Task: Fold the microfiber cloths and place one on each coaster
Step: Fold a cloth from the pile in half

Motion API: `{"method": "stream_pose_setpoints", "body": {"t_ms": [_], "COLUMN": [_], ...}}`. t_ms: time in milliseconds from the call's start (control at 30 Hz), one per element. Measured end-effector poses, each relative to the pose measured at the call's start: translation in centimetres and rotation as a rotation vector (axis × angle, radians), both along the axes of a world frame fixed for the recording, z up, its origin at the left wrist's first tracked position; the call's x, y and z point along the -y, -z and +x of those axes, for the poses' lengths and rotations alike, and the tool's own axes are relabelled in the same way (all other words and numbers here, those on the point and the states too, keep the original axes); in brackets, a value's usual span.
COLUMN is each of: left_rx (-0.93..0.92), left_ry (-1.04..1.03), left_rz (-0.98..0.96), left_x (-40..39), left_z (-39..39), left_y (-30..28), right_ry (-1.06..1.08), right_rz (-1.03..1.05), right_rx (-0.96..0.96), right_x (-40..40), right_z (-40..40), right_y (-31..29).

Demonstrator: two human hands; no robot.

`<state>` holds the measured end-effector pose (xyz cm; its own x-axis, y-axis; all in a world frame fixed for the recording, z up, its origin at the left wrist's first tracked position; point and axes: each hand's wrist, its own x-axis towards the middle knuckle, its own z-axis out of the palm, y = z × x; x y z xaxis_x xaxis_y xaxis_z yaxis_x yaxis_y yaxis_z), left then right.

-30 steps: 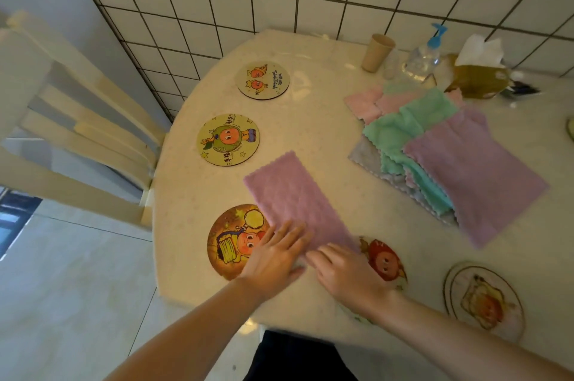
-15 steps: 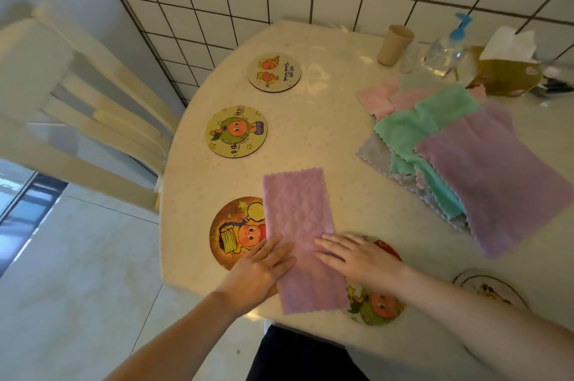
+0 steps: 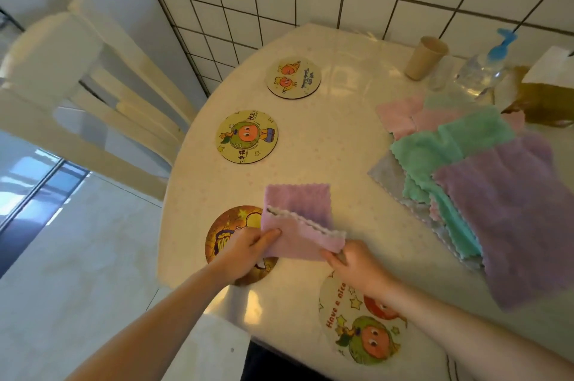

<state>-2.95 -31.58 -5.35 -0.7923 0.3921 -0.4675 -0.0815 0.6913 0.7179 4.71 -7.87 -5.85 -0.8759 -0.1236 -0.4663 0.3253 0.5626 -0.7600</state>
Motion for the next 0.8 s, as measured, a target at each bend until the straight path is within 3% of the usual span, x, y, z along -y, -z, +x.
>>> {"method": "stream_pose_setpoints", "body": {"t_ms": [200,467,700,733,800], "left_rx": [0.082,-0.015,0.041,-0.009,-0.308], "left_ry": [-0.240,-0.151,-0.270,-0.254,-0.103], "left_rz": [-0.004,-0.093,-0.137,-0.169,-0.322], "left_x": [-1.1,-2.1,-2.1,-2.0,-1.4], "left_z": [-3.2,-4.8,-5.2,-4.9,-4.5], "left_y": [1.4,2.4,3.1,2.8,2.3], "right_ry": [0.170,0.248,0.282,0.273,0.262], "right_rz": [-0.004,0.081,0.210,0.227,0.247], "right_rx": [-0.050,0.000,0.152,0.163,0.190], "right_x": [0.0,0.5,1.2,1.2,1.3], "right_z": [-5.4,-6.6,-7.8,-7.9,-7.9], "right_y": [1.3,2.4,2.3,2.1,1.7]}}
